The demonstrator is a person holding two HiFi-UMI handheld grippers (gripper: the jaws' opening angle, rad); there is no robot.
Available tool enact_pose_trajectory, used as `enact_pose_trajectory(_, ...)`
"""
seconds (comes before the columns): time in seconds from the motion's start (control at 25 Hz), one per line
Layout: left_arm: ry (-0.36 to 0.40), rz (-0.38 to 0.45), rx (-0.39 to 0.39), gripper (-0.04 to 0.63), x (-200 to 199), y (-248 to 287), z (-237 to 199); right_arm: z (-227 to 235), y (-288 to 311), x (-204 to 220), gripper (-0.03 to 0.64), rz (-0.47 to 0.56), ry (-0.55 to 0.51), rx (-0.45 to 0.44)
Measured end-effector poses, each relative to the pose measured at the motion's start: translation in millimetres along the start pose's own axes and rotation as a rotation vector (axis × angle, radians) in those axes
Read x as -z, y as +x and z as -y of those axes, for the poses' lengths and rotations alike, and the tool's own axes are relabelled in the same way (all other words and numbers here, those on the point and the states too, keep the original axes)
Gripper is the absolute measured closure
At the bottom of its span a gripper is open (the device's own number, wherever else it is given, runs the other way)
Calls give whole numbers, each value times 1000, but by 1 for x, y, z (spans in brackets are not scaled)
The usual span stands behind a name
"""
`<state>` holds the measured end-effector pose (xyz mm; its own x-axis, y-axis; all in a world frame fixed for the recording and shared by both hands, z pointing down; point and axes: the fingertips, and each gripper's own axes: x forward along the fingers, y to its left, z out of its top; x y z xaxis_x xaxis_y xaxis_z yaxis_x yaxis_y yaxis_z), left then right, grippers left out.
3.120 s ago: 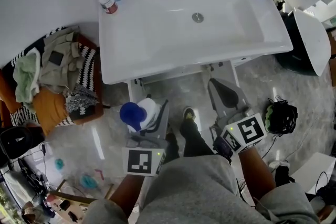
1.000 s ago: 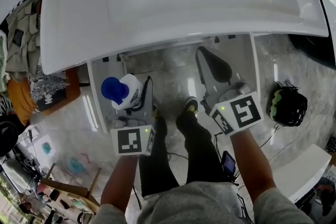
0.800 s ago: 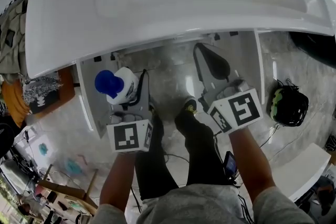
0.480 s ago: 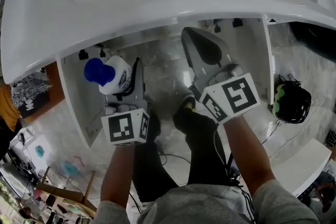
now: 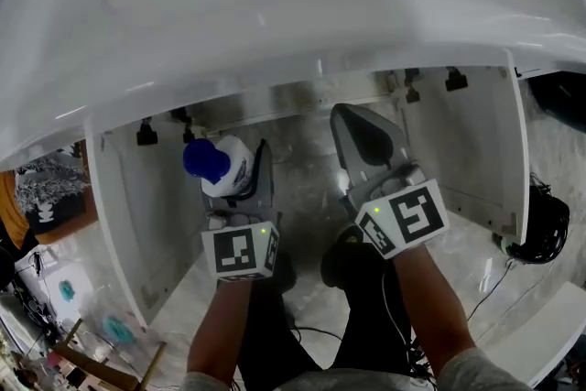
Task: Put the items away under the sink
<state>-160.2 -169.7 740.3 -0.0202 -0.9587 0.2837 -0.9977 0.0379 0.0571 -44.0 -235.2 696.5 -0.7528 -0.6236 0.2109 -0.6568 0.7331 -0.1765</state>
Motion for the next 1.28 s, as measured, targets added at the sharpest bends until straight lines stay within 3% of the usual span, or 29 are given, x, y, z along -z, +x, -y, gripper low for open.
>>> enact_pose_trajectory(0.32,12,10,19,413,66,52,-15,33,32,69,618,59,9,51)
enact_pose_trajectory(0.48,44,54,28,413,88,74,-21,43,46,94,618,110,1,53)
enact_pose_trajectory(0.68,-26,103,68,413,108,121,-32,48,62,118,618,184,19,61)
enact_pose_trajectory(0.92,30,170,-3,413,127,159,-49,38,62,127,618,227,58,45)
enact_pose_trajectory(1.04,75,135,-6,413,147,171,-50,38,63,126,618,229,30,54)
enact_pose_trajectory(1.28,68,26,-55,413,187,187,-67,37,66,129,618,222,-27,62)
